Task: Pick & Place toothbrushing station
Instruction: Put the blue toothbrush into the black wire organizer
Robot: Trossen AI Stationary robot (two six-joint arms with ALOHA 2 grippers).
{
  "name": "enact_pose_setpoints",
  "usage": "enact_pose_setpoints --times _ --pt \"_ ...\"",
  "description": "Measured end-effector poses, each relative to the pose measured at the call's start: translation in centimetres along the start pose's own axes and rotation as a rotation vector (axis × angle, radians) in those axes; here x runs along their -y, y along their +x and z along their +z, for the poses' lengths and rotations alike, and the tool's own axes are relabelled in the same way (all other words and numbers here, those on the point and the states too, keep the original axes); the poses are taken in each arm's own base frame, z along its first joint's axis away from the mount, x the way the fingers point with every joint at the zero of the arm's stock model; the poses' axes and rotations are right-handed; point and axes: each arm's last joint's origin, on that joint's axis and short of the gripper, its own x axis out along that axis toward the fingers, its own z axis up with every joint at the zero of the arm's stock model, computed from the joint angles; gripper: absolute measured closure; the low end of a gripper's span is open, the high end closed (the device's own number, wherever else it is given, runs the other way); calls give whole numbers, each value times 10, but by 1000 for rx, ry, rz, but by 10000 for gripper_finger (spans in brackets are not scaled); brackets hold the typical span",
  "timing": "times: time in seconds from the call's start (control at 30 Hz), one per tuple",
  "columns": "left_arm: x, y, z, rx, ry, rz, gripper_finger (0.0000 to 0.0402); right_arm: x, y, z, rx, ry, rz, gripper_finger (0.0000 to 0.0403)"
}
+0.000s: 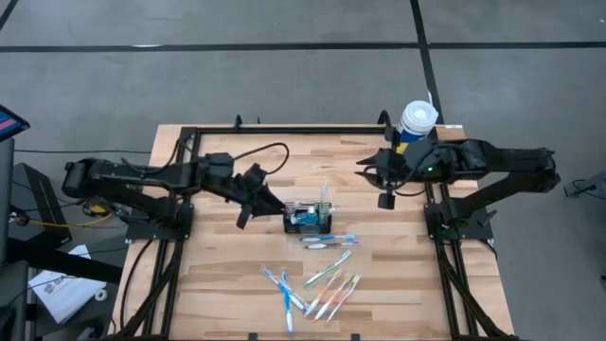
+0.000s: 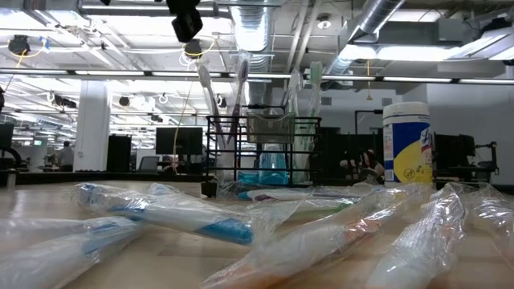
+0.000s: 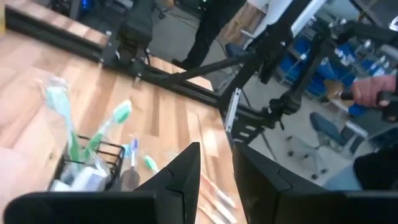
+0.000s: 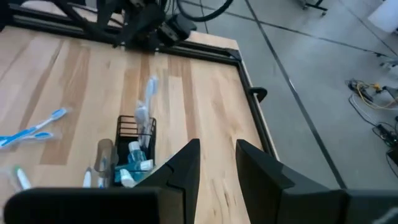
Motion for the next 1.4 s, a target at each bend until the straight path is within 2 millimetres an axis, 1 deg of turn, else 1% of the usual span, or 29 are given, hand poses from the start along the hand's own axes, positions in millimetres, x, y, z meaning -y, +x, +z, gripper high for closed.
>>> enact_pose_setpoints --times 0.13,0.3,0.37,0.5,0.67,0.77,0.87,0.93,1.07,1.13,1.2,1.27,1.4 --pt "11 4 -8 -37 -104 -8 312 4 -9 -1 22 12 -10 310" --pt "31 8 -18 26 -333 85 327 5 -12 -1 27 42 -14 310" --pt "42 10 -24 56 -407 113 340 5 -12 -2 17 43 -13 310" --pt "67 10 -38 71 -462 111 361 4 -9 -2 9 33 -14 310" --pt "94 10 -58 43 -586 87 363 4 -9 -2 5 -18 -13 310" --pt "104 15 -71 51 -644 115 348 6 -8 -3 1 -16 -20 310" --pt "108 29 -89 19 -774 159 321 7 -8 -3 -4 -13 -23 310" --pt "109 42 -109 -23 -885 210 299 6 -8 -4 -8 -16 -19 310" --pt "111 65 -150 -85 -1175 312 255 4 -9 -4 -13 -26 -5 310" --pt "113 74 -165 -85 -1277 327 238 3 -9 -4 -11 -30 1 310" --pt "117 76 -170 -52 -1331 312 224 2 -9 -4 -9 -37 6 310" --pt "118 78 -170 -43 -1349 292 215 0 -10 -4 -6 -53 10 310" --pt "107 83 -164 -16 -1363 318 203 0 -10 -3 -3 -60 12 310"
